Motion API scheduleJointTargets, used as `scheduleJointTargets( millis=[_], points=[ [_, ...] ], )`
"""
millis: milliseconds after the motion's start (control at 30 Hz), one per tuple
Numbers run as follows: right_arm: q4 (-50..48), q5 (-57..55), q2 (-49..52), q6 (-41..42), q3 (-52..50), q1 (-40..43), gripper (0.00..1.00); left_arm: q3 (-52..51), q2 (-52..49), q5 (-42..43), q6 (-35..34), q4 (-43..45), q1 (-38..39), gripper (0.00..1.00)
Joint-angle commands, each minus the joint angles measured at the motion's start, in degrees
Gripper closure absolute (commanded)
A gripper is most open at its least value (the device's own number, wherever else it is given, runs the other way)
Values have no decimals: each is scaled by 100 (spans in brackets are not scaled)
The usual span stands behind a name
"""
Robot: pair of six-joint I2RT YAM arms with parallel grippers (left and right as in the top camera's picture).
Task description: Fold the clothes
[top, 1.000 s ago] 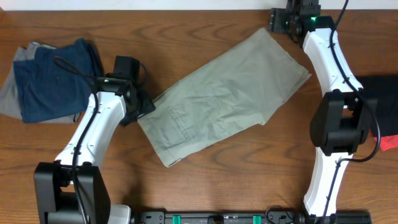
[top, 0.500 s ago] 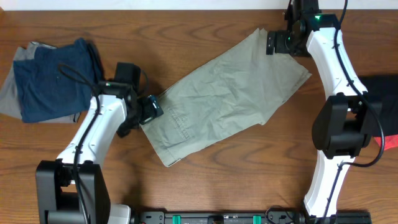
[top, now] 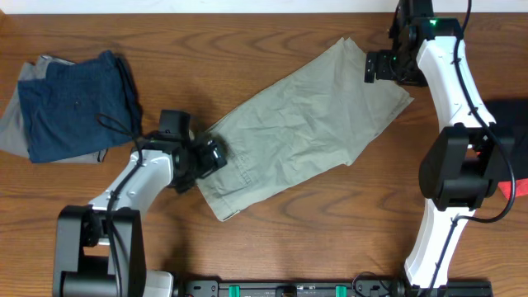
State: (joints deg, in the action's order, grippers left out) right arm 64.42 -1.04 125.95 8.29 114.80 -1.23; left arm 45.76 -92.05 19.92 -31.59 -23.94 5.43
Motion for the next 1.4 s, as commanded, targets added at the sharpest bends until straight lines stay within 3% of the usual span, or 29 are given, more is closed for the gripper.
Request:
scheduleJointTargets(
  millis=[0, 67, 167, 200, 333, 367, 400, 467, 500, 567, 700, 900, 1167, 1367],
  points=[
    [17, -46, -190, -22, 48, 22, 1, -345, -299, 903, 79, 546, 140, 18],
    [33, -46, -190, -22, 48, 20, 1, -365, -420, 966, 85, 761, 264, 32],
    [96, -44, -190, -24, 48, 20, 1, -365, -474, 938, 98, 960, 317, 81],
    [129, -44, -190, -24, 48, 20, 1, -348, -461, 918, 160, 992, 286, 93],
    [345, 26, -190, -85, 48, 20, 2, -4, -341, 850, 505, 420, -37, 94],
    [417, 166, -190, -245, 48, 20, 7, 136, -299, 763, 595, 138, -140, 94],
    [472, 343, -190, -413, 48, 11, 21, 321, -254, 651, 723, -212, -256, 94],
    [553, 1010, -190, -763, 48, -15, 72, 767, -175, 472, 1047, -957, -463, 94],
    [570, 1309, -190, -872, 46, -42, 88, 984, -146, 402, 1182, -1290, -531, 94],
    [588, 1816, -188, -970, 42, -131, 99, 1419, -127, 313, 1394, -1902, -612, 94],
    [573, 2315, -186, -1051, -81, -505, 99, 2387, -122, 319, 1735, -3034, -632, 94],
    [225, 2468, -186, -1115, -715, -1314, 99, 3416, -72, 352, 1764, -3786, -632, 94],
    [-1392, 3322, -186, -750, -2302, -2623, 99, 4212, -63, 804, 1759, -3853, -634, 94],
    [-2551, 2994, -186, -448, -3099, -3641, 99, 4374, -63, 1239, 1526, -3744, -634, 94]
  ],
)
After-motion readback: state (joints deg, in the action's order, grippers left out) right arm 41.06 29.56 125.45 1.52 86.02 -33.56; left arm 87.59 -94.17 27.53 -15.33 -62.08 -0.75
